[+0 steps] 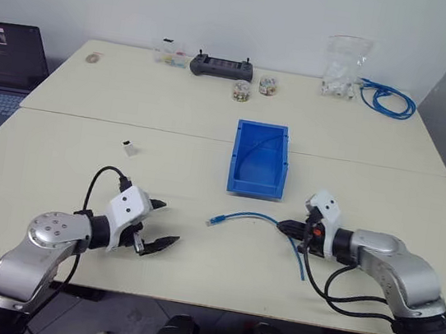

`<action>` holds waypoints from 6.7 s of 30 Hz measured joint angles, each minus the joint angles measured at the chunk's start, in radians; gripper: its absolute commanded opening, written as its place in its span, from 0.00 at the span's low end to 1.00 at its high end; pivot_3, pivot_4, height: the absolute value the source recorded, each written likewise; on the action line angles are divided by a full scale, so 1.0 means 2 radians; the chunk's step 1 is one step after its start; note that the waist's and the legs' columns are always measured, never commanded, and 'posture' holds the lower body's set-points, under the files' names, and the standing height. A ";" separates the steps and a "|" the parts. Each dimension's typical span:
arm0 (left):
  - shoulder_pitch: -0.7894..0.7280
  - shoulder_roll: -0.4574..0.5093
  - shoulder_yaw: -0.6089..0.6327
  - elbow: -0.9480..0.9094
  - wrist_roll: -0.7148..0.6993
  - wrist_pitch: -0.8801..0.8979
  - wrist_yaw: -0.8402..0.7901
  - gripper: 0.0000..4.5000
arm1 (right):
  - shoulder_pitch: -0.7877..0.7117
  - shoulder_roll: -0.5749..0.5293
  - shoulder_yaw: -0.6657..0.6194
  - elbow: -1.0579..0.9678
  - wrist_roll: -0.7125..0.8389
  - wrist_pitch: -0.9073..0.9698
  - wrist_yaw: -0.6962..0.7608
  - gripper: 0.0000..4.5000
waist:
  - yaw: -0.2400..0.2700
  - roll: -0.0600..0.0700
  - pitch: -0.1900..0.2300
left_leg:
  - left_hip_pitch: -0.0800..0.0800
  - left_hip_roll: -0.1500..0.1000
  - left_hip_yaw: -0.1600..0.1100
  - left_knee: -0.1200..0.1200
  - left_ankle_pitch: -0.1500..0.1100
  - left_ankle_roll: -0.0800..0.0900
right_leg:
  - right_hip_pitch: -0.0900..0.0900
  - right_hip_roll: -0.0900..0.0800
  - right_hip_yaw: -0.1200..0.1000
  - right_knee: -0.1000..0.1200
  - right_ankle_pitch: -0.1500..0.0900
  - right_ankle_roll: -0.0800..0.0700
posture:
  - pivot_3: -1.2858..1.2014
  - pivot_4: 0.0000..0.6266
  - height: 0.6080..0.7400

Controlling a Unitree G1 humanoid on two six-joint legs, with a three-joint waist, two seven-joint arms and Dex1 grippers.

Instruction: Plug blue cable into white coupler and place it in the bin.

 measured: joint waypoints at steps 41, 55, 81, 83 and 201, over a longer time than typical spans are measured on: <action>-0.103 -0.048 -0.101 0.085 0.078 -0.059 -0.005 0.89 | 0.036 -0.064 -0.015 -0.157 0.098 -0.015 0.105 0.80 | 0.000 0.000 0.000 | 0.001 0.000 -0.001 0.000 0.000 0.000 | 0.001 0.000 -0.001 0.001 -0.001 0.002 | 0.52 0.24 1.00; -0.137 -0.026 -0.142 0.076 0.093 -0.014 -0.031 0.28 | 0.036 -0.065 -0.016 -0.157 0.108 -0.036 0.105 0.80 | -0.001 0.002 -0.001 | 0.001 0.000 -0.001 0.000 0.000 0.000 | 0.001 0.000 -0.001 0.001 -0.001 0.003 | 0.52 0.24 1.00; -0.248 -0.078 -0.132 0.034 -0.050 0.255 -0.076 0.05 | 0.056 -0.058 -0.070 -0.199 0.229 0.029 0.051 0.80 | -0.002 -0.002 0.000 | 0.000 0.000 -0.002 0.000 0.000 0.000 | 0.001 0.001 -0.002 0.001 -0.001 0.003 | 0.52 0.24 1.00; -0.263 -0.091 -0.118 0.025 -0.079 0.281 -0.075 0.05 | 0.058 -0.051 -0.074 -0.204 0.246 0.037 0.033 0.80 | -0.002 -0.002 0.000 | 0.000 0.000 -0.002 0.000 0.000 0.000 | 0.001 0.001 -0.002 0.001 -0.001 0.003 | 0.52 0.24 1.00; -0.379 -0.225 0.123 0.468 0.052 0.024 0.534 0.84 | -0.038 0.035 -0.088 -0.059 0.338 0.024 -0.081 0.02 | 0.000 -0.003 0.002 | -0.001 -0.001 -0.001 0.000 0.000 0.000 | -0.001 0.000 -0.001 0.001 0.001 0.001 | 0.52 0.24 1.00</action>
